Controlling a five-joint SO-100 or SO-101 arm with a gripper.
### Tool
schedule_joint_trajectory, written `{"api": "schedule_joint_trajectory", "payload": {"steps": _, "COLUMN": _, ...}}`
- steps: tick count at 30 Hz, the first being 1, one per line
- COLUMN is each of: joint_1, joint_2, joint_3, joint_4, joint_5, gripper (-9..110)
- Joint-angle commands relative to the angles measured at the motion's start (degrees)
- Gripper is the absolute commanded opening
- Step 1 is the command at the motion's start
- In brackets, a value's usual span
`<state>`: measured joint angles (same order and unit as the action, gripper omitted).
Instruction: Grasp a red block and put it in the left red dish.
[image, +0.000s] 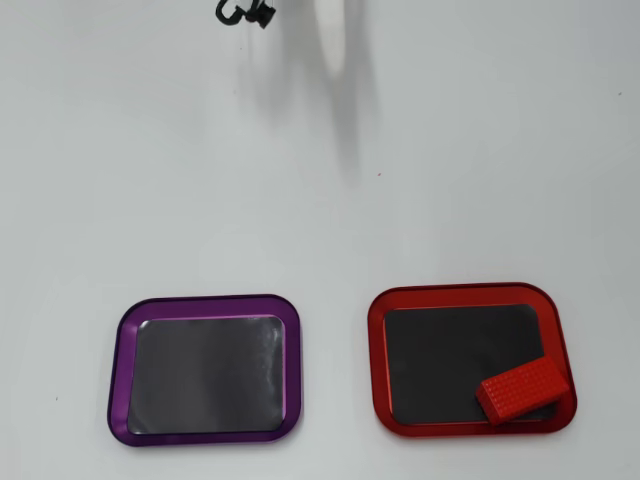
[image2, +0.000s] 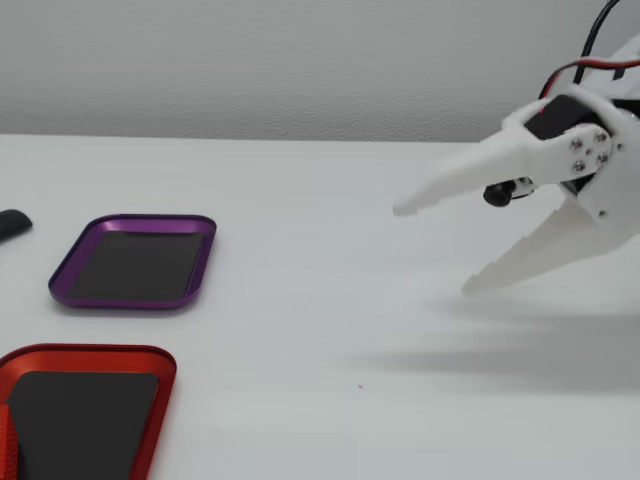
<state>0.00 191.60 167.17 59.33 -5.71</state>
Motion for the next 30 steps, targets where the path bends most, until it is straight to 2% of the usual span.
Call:
{"api": "schedule_joint_trajectory", "payload": {"steps": 1, "joint_1": 0.26, "joint_2": 6.77, "joint_3": 2.37, "joint_4": 0.0, "joint_5": 0.35, "gripper": 28}}
{"api": "schedule_joint_trajectory", "payload": {"steps": 5, "joint_1": 0.26, "joint_2": 6.59, "joint_3": 5.54, "joint_4": 0.53, "joint_5": 0.44, "gripper": 28}}
{"api": "schedule_joint_trajectory", "payload": {"steps": 13, "joint_1": 0.26, "joint_2": 6.59, "joint_3": 7.65, "joint_4": 9.49, "joint_5": 0.62, "gripper": 27}}
{"api": "schedule_joint_trajectory", "payload": {"steps": 16, "joint_1": 0.26, "joint_2": 6.59, "joint_3": 7.65, "joint_4": 9.58, "joint_5": 0.53, "gripper": 19}}
{"api": "schedule_joint_trajectory", "payload": {"steps": 19, "joint_1": 0.26, "joint_2": 6.59, "joint_3": 7.65, "joint_4": 9.67, "joint_5": 0.53, "gripper": 0}}
{"api": "schedule_joint_trajectory", "payload": {"steps": 20, "joint_1": 0.26, "joint_2": 6.59, "joint_3": 7.65, "joint_4": 9.67, "joint_5": 0.62, "gripper": -2}}
{"api": "schedule_joint_trajectory", "payload": {"steps": 30, "joint_1": 0.26, "joint_2": 6.59, "joint_3": 7.65, "joint_4": 9.23, "joint_5": 0.0, "gripper": 0}}
